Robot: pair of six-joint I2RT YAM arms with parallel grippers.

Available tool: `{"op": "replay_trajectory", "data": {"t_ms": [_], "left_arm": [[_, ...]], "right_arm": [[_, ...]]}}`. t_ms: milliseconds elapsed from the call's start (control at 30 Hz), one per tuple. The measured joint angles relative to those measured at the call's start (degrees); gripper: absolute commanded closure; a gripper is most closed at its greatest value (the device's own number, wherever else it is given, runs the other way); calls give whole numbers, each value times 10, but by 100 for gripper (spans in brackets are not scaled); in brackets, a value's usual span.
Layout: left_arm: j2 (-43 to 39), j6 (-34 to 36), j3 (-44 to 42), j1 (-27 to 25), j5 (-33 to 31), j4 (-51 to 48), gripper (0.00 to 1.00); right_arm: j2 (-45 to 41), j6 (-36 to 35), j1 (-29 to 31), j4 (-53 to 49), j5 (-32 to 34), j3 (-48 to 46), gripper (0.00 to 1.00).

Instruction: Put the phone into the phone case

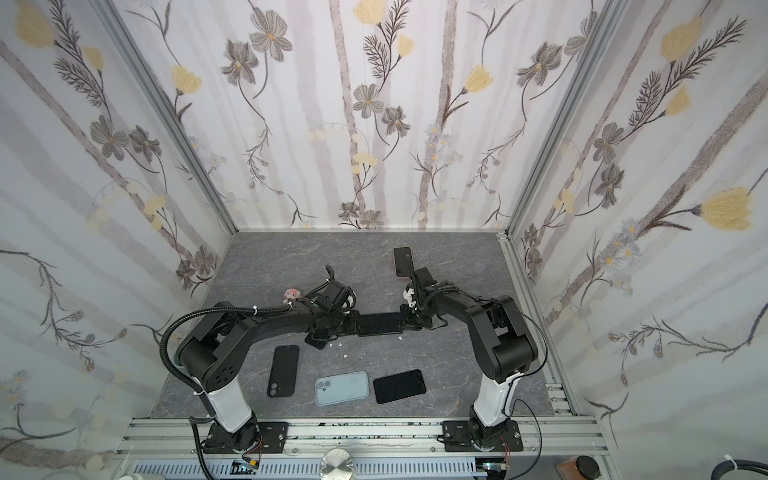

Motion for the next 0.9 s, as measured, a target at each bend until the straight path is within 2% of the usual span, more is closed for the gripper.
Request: {"op": "replay_trajectory", "data": {"t_ms": [333,433,533,667,900], "left_arm": [[-2,0,1,0,-1,-2,62],[-4,2,1,0,-1,-1,62],[-4,6,0,-4,1,8,62],[-4,6,0,-5,5,9,62],[-4,6,-1,-5,5,10,62]], "right_arm": [[3,0,18,-33,41,28,93],[-10,1,24,-42,56,37,84],[-26,1,28,-55,94,47,82],[-48,3,26,-64,109,70,81],[-37,0,23,-78,116,72,84]]}}
